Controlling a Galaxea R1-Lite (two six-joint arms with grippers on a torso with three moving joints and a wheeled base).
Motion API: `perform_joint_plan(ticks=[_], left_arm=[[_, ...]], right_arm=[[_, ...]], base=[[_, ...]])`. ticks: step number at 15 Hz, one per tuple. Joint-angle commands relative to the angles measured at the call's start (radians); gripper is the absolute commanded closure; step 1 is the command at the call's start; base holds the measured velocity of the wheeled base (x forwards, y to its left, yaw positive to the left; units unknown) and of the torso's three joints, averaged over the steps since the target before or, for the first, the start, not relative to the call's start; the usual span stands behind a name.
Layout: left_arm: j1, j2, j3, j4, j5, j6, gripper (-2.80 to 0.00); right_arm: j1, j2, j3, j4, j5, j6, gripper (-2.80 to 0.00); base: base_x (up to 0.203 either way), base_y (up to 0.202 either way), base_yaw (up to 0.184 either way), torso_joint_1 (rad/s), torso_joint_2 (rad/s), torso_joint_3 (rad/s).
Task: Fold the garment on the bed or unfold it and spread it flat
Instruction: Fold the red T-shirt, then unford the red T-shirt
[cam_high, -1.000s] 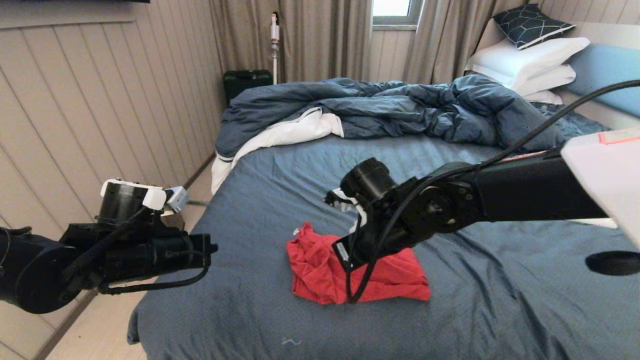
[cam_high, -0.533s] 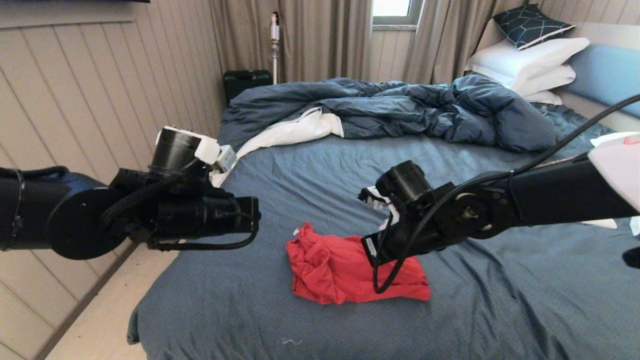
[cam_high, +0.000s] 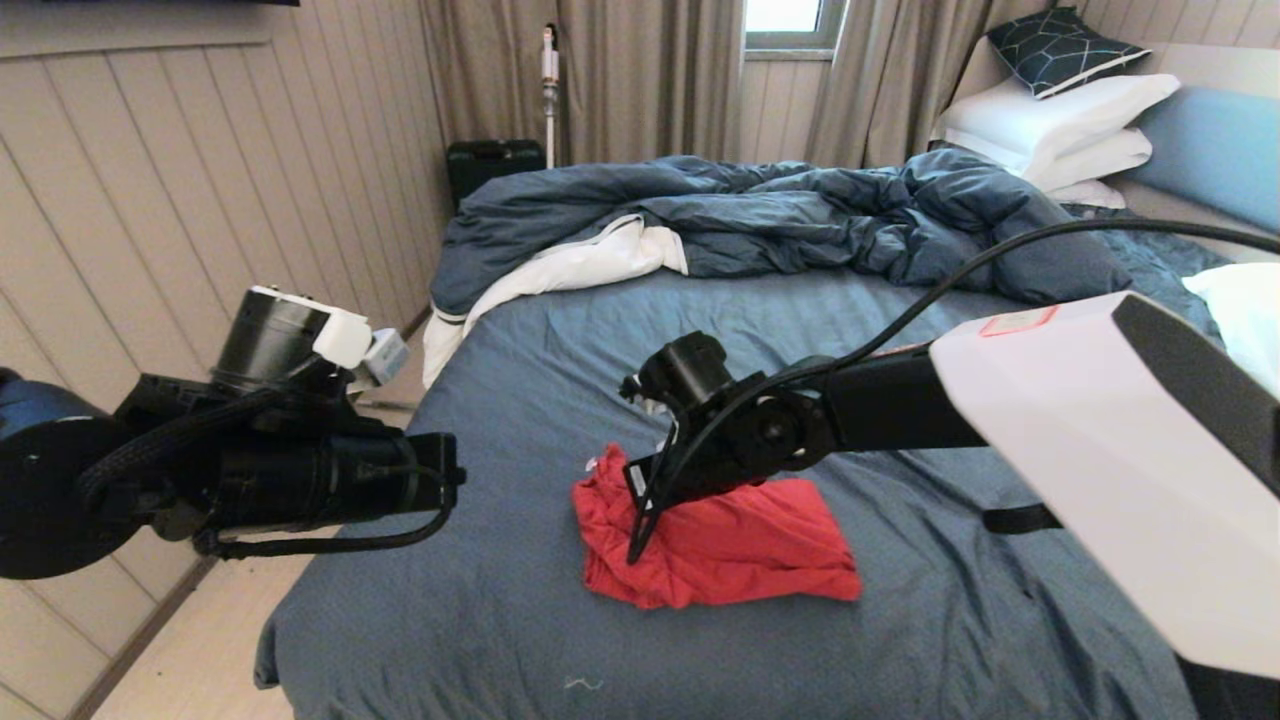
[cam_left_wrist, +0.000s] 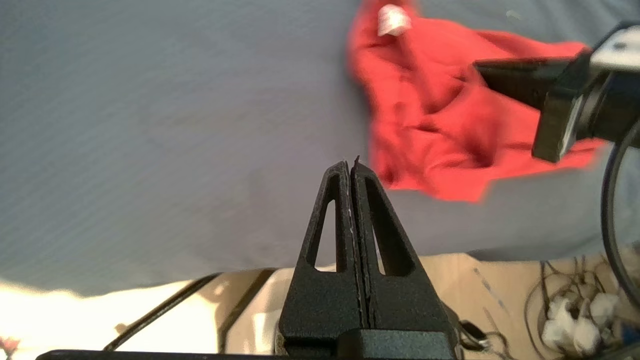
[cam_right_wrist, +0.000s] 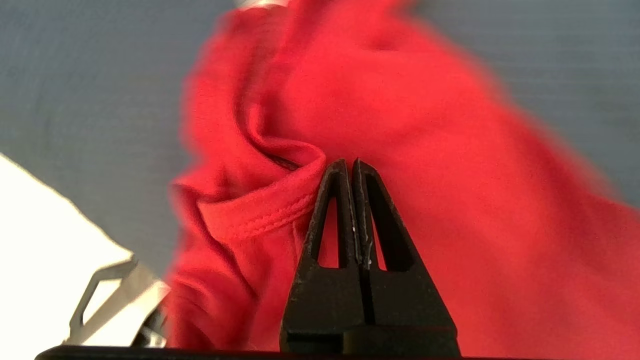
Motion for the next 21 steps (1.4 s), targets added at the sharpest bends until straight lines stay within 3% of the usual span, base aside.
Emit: perform_joint_plan(ticks=[1,4,8,12,16,21], left_arm=[[0.046,-0.068,0.092,-0.057,-0.007,-0.002,0.00],[0.070,-0.081,0.182,-0.176,-0.041,-0.001,0.00],[0.070,-0.106,0.206,-0.182,-0.039,0.002,0.00],[0.073,-0.211,0.216,-0.170,-0.028,0.036,0.00],[0.112,-0.446,0.227,-0.061,-0.013,0.141,0.00],[0.256,-0.824,0.276,0.164,0.027,0.241,0.00]], right_arm=[[0.022,0.101,-0.077,0.033,-0.004,0.002,0.00],[0.064,0.113,-0.115,0.067,-0.033,0.002,0.00],[0.118,0.043,-0.101,0.066,-0.034,0.003,0.00],[0.097,-0.083,-0.057,0.066,-0.070,0.003,0.00],[0.034,-0.433,0.082,0.067,-0.132,-0.019,0.00],[-0.105,-1.052,0.400,0.132,-0.280,-0.076,0.00]], base=[[0.000,0.000,0.000,0.000,0.00,0.000],[0.000,0.000,0.000,0.000,0.00,0.000],[0.000,0.000,0.000,0.000,0.00,0.000],[0.000,0.000,0.000,0.000,0.00,0.000],[0.000,0.000,0.000,0.000,0.00,0.000],[0.000,0.000,0.000,0.000,0.00,0.000]])
